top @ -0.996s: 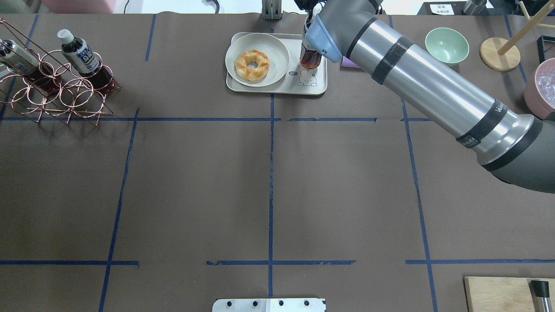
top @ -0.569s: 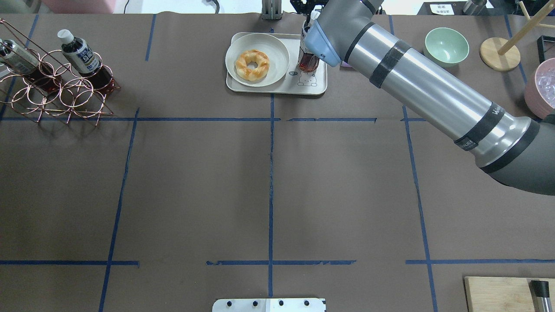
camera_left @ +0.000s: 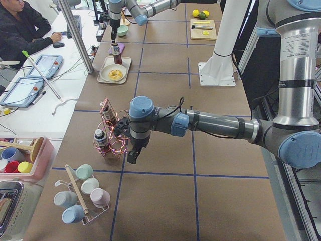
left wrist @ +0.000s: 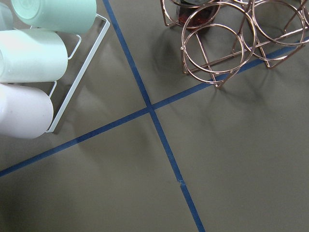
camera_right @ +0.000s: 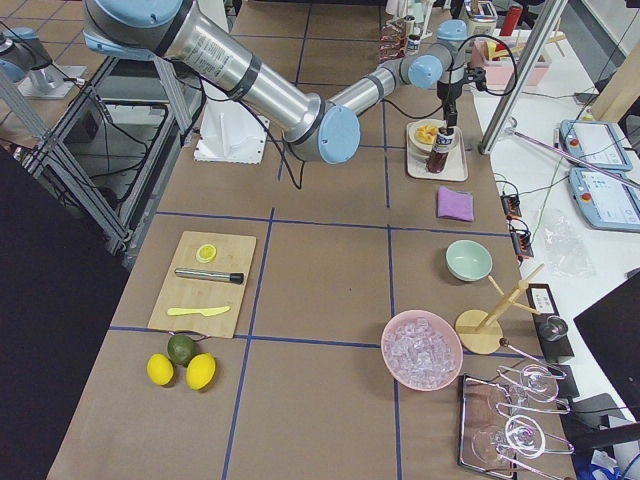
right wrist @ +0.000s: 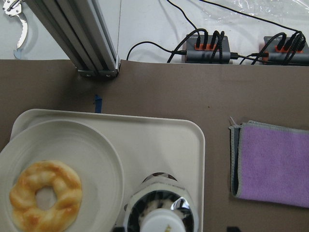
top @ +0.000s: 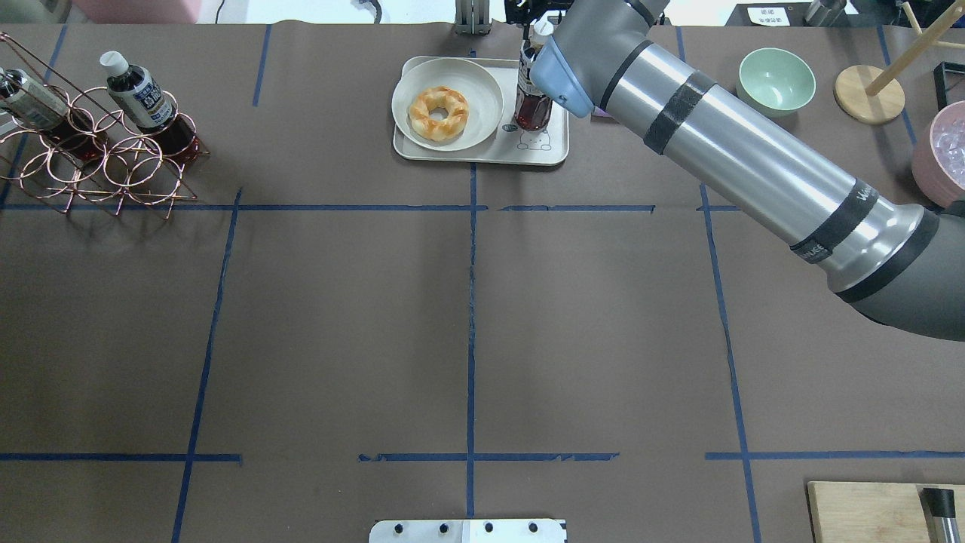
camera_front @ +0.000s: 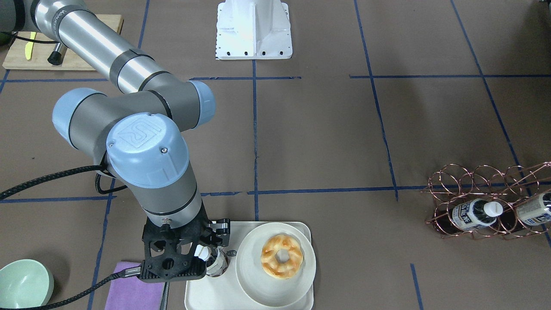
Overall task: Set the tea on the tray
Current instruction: 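Lower the bottle onto the tray beside the plate and open the right gripper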
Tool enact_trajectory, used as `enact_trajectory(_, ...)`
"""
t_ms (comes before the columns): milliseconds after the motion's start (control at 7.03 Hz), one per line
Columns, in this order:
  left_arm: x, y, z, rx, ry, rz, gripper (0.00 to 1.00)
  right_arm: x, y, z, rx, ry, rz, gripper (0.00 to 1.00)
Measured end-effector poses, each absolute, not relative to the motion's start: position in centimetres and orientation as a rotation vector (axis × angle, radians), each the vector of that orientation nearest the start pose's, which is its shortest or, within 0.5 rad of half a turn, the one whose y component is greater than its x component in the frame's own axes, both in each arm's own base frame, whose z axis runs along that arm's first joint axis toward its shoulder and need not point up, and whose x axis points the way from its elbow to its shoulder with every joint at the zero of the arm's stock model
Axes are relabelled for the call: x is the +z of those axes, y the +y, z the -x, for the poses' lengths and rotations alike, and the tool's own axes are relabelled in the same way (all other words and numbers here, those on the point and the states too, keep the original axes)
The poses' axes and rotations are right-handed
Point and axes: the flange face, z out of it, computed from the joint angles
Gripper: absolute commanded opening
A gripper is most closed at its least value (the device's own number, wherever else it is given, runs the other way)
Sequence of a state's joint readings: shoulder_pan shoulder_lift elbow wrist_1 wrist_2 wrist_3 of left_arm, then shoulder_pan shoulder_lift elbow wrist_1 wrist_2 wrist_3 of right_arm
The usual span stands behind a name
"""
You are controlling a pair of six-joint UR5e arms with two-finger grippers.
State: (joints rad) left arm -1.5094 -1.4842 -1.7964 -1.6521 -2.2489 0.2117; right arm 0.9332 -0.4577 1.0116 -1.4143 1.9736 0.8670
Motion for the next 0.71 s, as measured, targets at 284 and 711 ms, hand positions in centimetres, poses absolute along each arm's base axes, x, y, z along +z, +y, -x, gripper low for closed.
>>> enact_trajectory(284, 58.6, -47.0, 4.2, 0.336, 0.661, -0.263, 1.0, 14.0, -73.8, 42.6, 0.062, -0.772, -0.261, 1.0)
enact_trajectory(711, 58.9, -47.0, 4.2, 0.331, 0.662, -0.254, 1.0, 12.2, -69.3, 37.0, 0.035, -0.868, -0.237, 1.0)
